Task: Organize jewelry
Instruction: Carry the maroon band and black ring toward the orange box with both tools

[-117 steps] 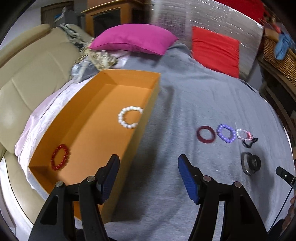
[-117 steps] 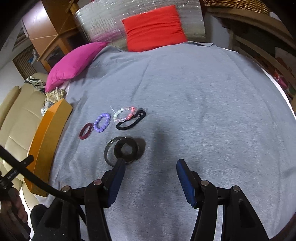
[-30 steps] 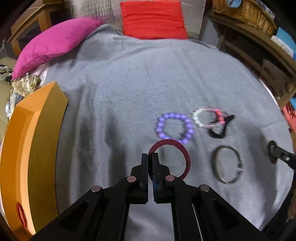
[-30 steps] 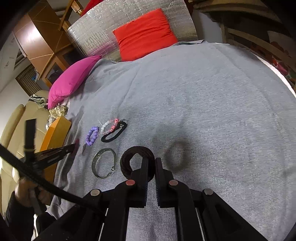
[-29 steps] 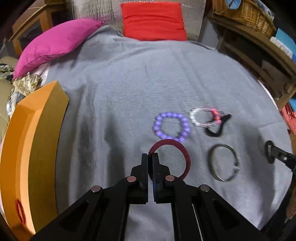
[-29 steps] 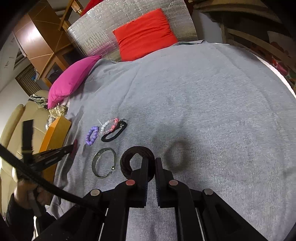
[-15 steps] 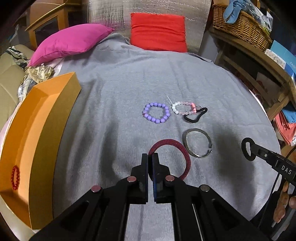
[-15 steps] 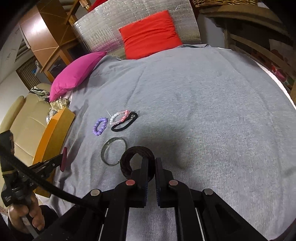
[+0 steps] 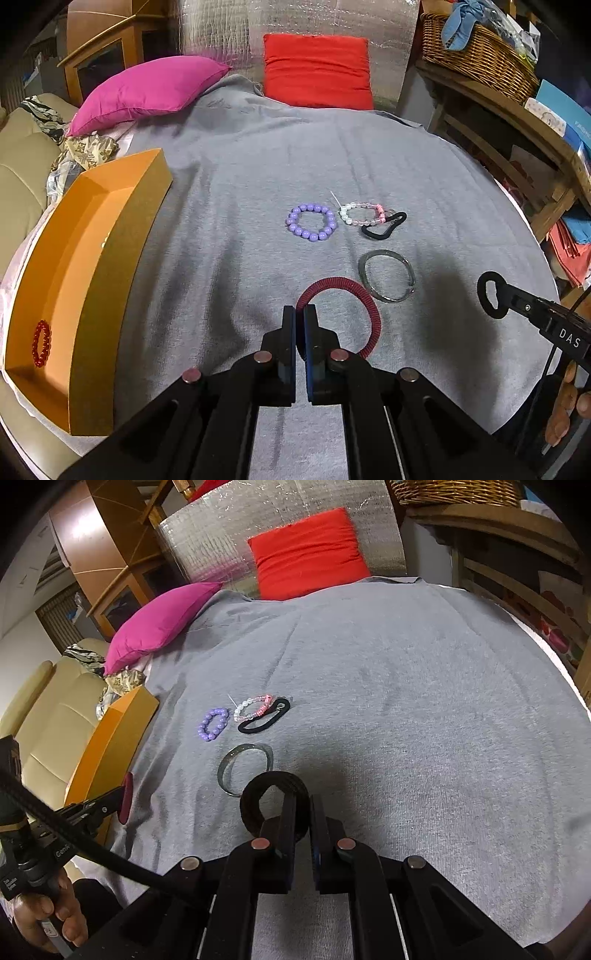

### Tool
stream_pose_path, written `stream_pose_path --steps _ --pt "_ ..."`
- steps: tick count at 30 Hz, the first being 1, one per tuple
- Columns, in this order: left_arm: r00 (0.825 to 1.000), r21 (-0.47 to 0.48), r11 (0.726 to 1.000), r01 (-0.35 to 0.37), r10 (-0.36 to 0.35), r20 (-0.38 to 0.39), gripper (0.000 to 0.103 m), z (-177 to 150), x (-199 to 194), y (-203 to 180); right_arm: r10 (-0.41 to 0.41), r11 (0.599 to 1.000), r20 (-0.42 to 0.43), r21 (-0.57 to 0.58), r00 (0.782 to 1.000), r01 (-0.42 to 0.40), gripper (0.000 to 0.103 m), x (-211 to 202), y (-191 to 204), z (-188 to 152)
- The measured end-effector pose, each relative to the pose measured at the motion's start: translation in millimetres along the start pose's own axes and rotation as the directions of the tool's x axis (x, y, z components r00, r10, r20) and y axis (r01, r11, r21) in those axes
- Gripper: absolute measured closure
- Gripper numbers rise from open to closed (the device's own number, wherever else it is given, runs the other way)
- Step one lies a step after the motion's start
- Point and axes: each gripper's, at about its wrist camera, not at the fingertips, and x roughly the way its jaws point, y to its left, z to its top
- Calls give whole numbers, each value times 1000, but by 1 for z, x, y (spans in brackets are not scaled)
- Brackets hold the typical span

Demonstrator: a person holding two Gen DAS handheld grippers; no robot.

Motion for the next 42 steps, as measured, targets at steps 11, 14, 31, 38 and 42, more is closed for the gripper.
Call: stream_pose_path --steps 11,14,31,38,42 --pt "1000 -8 1000 -23 23 -7 99 -3 -2 6 10 1000 -1 -13 1000 -10 96 0 8 -1" --pt "1000 -10 1000 -27 27 -7 99 -4 -3 8 10 1000 -3 -19 1000 -10 96 1 10 -1" --pt "999 -72 997 -38 40 33 99 -1 -23 35 28 997 -11 -65 1000 -29 96 6 36 5" --pt "996 -136 989 -54 62 56 99 1 -34 65 42 994 -29 -98 999 -44 96 17 55 9" --pt "994 -184 980 -70 85 73 99 1 -43 88 51 991 -36 -122 998 -55 96 23 68 11"
